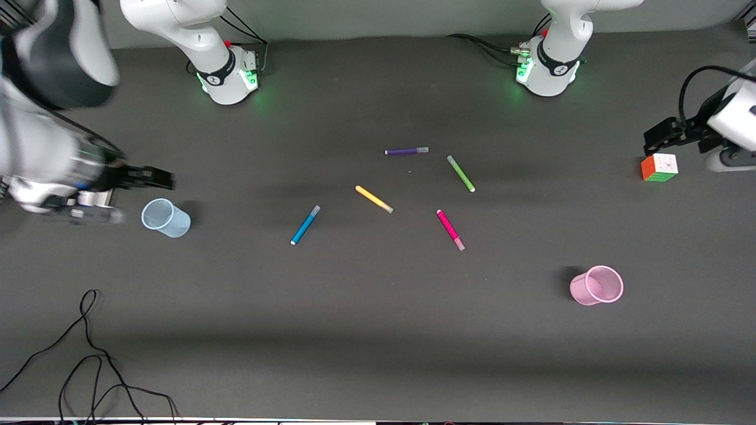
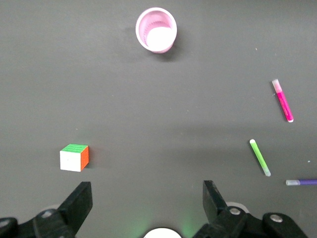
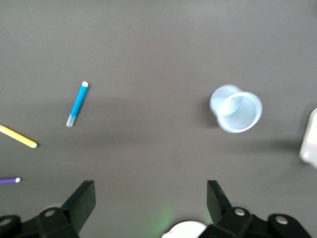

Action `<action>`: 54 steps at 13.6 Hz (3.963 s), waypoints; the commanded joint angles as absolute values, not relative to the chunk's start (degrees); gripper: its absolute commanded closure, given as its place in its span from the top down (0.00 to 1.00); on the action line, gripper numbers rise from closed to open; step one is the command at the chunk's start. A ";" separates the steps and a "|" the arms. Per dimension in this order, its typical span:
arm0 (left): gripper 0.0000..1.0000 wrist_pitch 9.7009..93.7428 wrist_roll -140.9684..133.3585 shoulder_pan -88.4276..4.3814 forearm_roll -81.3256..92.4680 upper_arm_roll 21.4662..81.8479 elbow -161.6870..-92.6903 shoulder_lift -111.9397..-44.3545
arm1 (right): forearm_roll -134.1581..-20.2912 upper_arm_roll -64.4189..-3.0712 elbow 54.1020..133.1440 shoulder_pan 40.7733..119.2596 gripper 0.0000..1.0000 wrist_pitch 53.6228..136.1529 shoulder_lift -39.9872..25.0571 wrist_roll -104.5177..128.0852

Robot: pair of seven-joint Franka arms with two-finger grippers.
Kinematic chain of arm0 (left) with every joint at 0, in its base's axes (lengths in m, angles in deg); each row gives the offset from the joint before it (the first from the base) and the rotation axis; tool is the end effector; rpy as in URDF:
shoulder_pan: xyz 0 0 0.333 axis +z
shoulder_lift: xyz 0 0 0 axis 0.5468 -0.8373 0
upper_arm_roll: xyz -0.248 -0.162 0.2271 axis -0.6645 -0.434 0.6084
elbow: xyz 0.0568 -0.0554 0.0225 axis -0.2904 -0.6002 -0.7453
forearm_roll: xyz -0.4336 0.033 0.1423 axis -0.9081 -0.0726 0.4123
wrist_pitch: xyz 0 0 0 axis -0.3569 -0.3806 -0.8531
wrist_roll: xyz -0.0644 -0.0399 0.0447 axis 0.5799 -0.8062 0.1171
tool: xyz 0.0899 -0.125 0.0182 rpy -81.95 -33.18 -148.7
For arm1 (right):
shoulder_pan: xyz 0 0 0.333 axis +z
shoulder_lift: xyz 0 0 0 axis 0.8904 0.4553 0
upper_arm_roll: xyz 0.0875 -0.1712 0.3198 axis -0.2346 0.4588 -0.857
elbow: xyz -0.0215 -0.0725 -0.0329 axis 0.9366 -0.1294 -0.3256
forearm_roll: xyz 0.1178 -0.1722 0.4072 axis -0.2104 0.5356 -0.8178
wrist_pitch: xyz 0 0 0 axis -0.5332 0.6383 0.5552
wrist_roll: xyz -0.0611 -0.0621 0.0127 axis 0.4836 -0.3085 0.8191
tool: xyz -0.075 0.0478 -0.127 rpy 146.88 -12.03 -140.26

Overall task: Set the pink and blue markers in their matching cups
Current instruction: 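Reach the right gripper to the blue marker while the left gripper reaches the pink marker, then grasp the blue marker with the right gripper while the left gripper grasps the pink marker, then carry the blue marker to the blue cup while the left gripper carries pink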

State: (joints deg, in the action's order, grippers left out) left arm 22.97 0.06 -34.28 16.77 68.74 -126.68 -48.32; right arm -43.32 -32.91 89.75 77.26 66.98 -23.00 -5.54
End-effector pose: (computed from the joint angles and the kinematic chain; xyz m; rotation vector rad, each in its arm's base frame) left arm 0.5794 -0.0175 0.5915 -3.0915 -0.0067 0.1774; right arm 0.6264 0.1004 0.4987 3.0999 -0.1235 -0.4235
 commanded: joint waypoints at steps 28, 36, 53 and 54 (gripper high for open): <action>0.70 52.77 -62.66 -53.54 8.41 60.05 -116.42 -96.91 | -74.83 -32.87 79.77 83.66 0.63 85.61 17.76 -22.26; 0.18 52.68 -62.57 -53.45 8.59 60.05 -117.12 -96.82 | -74.74 -32.78 79.77 83.66 0.00 85.88 17.94 -21.64; 0.00 12.27 -25.89 -33.70 6.91 60.58 -86.64 -95.15 | -60.97 -22.86 88.89 83.57 0.00 81.66 1.44 -6.72; 0.00 11.47 -18.17 -31.07 9.27 60.49 -85.50 -95.15 | -58.77 -21.37 91.34 83.66 0.00 81.66 -2.33 -4.35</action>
